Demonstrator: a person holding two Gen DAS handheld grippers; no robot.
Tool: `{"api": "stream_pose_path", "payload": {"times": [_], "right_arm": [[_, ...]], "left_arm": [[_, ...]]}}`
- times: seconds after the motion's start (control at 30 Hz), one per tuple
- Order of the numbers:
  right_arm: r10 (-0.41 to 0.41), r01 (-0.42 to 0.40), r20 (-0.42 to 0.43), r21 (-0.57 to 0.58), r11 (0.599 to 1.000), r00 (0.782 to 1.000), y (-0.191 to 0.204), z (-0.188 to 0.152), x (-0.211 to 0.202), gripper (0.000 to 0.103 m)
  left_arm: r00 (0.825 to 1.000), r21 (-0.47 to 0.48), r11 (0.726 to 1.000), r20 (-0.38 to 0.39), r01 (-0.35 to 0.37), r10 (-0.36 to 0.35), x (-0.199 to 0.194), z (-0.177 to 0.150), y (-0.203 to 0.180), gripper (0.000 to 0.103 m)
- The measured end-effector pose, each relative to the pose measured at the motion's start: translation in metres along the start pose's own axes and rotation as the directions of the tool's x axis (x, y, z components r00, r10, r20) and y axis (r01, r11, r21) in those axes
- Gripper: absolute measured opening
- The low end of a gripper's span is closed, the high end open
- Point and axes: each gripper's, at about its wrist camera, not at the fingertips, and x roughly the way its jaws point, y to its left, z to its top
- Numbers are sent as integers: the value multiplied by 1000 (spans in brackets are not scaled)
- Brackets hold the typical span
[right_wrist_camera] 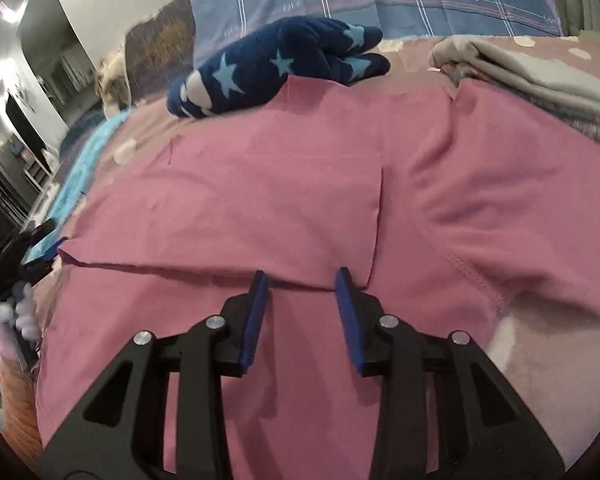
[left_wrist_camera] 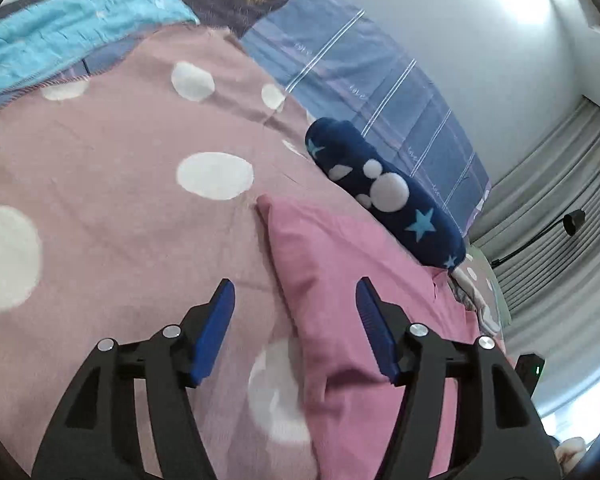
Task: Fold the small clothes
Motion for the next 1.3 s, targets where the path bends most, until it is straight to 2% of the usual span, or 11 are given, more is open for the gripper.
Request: {"api": "stream_pose_path", "payload": {"times": [0.13, 0.17, 0.2, 0.33, 0.47, 0.57, 0.77, 0.83, 0.97, 1.13, 1.3], "right_arm": [[20, -20, -8, -46, 999, 1000, 6, -1, -1, 57], [14, -14, -8, -53, 998, 1000, 8, 0, -1, 57], [9, -10, -6, -57, 998, 1000, 11, 0, 2, 57], [68, -68, 7, -11, 998, 998, 8, 0, 4, 57], [130, -131, 21, 42, 991, 991, -4, -2, 2, 57], [131, -132, 23, 42, 990, 991, -3, -2, 1, 57], [150, -151, 31, 56, 987, 988, -6, -1, 0, 57], [152, -153, 31, 58, 986, 988, -7, -1, 0, 57], [158, -160, 34, 63, 985, 987, -8, -1, 0, 57], [170, -172, 28, 86, 981, 985, -13, 0, -5, 49], [83, -93, 82, 134, 987, 993, -58, -3, -79, 49]], "left_arm": [[988, 38, 991, -78, -132, 134, 57, 24, -6, 55], [984, 54, 985, -59, -163, 166, 64, 30, -8, 39], [986, 63, 986, -56, -154, 157, 69, 34, -9, 1], [988, 160, 981, 122, -113, 94, 39, 51, -42, 3], [902, 378, 823, 104, -425, 418, 65, 31, -43, 1], [873, 380, 792, 108, -478, 475, 54, 24, -35, 2], [945, 409, 851, 158, -328, 288, -5, 6, -94, 10], [964, 463, 845, 108, -266, 244, -2, -20, -113, 29], [897, 542, 746, 37, -387, 440, 50, -74, -98, 32], [885, 467, 780, 10, -416, 466, 43, -64, -105, 27], [957, 527, 809, 32, -261, 288, 30, -81, -173, 27]]}}
